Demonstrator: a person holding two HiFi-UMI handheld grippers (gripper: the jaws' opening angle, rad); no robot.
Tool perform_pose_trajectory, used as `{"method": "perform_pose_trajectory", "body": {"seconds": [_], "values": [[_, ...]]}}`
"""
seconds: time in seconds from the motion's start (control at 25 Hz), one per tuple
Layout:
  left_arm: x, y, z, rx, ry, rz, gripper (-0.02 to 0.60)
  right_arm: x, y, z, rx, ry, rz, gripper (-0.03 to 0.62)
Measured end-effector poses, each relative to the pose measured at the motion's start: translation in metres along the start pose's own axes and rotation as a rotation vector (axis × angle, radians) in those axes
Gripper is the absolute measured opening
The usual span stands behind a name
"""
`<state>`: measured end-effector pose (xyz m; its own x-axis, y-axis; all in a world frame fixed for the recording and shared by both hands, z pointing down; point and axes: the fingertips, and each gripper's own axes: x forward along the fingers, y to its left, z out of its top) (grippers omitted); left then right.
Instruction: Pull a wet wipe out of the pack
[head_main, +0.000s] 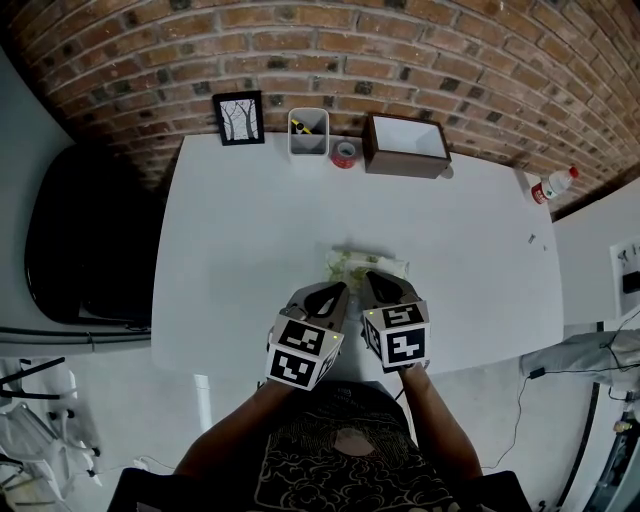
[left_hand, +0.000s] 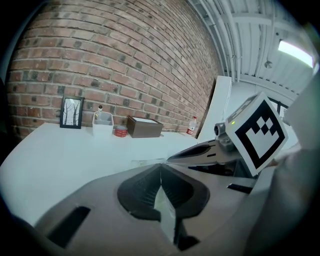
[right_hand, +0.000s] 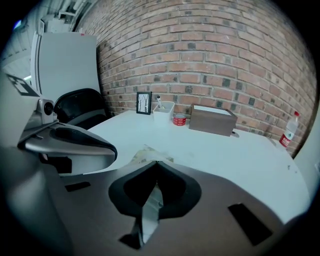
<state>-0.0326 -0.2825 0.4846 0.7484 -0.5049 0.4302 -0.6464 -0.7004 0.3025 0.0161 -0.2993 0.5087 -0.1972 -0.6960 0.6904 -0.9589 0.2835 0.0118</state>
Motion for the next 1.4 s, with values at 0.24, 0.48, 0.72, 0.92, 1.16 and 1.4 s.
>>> {"method": "perform_pose_trajectory", "body": {"seconds": [0.24,0.48,0.72,0.92,1.16,1.4], "values": [[-0.004,-0.003,0.004,0.002,-0.009,0.009,0.012,-0.007,-0.003,0.003,0.035,-0.042,0.006,0.017],[-0.006,-0.008,0.004,0.011,-0.012,0.032,0.012,-0.015,-0.005,0.005,0.046,-0.073,0.021,0.017],[-0.01,-0.01,0.007,0.008,-0.024,0.075,0.012,-0.022,-0.005,0.009,0.035,-0.098,0.049,0.017],[-0.013,-0.015,0.013,0.001,-0.043,0.099,0.012,-0.029,-0.006,0.011,0.024,-0.115,0.071,0.017],[-0.014,-0.024,0.015,0.004,-0.052,0.127,0.014,-0.042,-0.006,0.019,0.023,-0.154,0.102,0.017],[-0.017,-0.029,0.017,-0.001,-0.062,0.16,0.012,-0.053,-0.006,0.027,0.013,-0.184,0.129,0.017]]}}
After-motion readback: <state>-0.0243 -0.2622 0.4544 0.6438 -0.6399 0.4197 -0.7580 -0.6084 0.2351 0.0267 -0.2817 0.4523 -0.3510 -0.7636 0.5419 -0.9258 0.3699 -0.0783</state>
